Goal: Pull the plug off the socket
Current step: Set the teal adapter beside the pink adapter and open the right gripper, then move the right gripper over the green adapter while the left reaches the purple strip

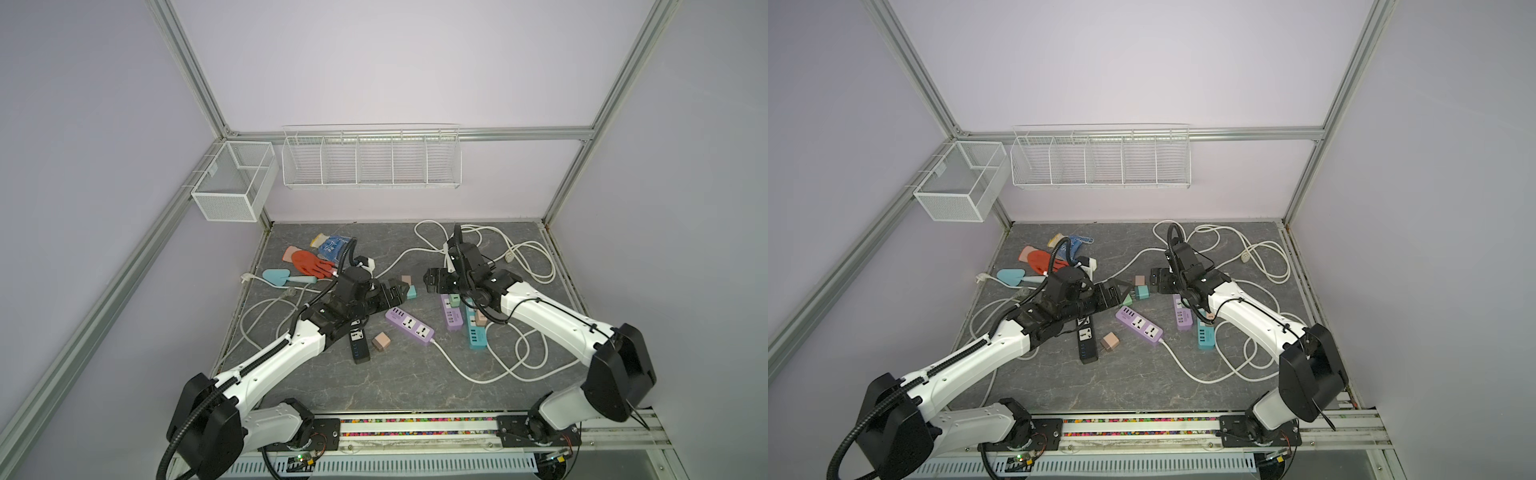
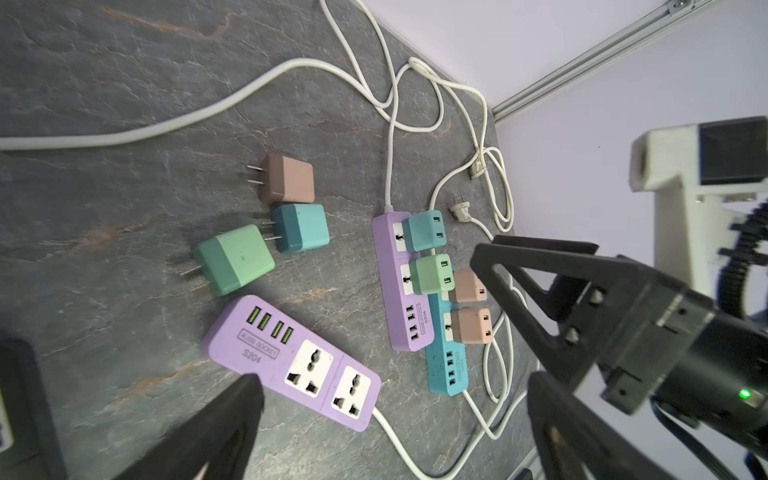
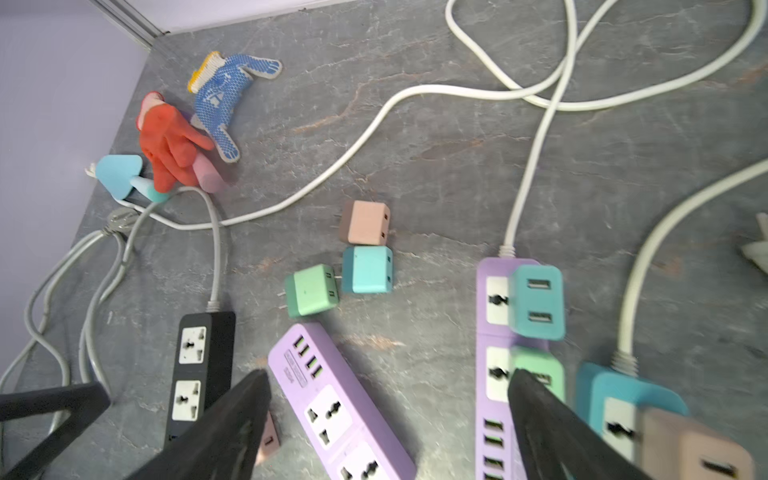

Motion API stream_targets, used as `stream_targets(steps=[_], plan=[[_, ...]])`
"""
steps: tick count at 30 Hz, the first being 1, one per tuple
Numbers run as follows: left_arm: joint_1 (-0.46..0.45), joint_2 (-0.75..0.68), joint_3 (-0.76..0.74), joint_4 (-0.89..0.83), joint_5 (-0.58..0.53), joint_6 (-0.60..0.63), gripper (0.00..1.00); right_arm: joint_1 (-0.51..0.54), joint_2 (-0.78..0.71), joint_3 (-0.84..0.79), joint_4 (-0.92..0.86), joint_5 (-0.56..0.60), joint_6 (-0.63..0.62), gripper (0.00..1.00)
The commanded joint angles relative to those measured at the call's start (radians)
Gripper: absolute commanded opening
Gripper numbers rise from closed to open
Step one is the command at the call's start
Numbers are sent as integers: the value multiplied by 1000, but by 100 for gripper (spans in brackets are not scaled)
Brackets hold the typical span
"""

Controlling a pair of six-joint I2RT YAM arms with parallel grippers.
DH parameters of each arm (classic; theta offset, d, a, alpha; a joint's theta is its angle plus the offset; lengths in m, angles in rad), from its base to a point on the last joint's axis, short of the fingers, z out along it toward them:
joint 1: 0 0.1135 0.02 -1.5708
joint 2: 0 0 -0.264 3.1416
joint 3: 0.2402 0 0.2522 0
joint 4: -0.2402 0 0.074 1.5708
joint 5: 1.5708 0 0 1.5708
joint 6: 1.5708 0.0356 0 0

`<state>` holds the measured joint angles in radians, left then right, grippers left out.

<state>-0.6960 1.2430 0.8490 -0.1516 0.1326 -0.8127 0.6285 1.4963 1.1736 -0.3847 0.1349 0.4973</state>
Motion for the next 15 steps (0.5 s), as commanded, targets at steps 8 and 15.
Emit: stream_targets(steps=[8, 15], plan=[[-78, 240, 101, 138, -26, -49, 99, -85, -116, -94, -156, 46, -82, 96], [-82, 440, 231, 141, 35, -50, 83, -120, -73, -108, -172, -8, -105, 95]])
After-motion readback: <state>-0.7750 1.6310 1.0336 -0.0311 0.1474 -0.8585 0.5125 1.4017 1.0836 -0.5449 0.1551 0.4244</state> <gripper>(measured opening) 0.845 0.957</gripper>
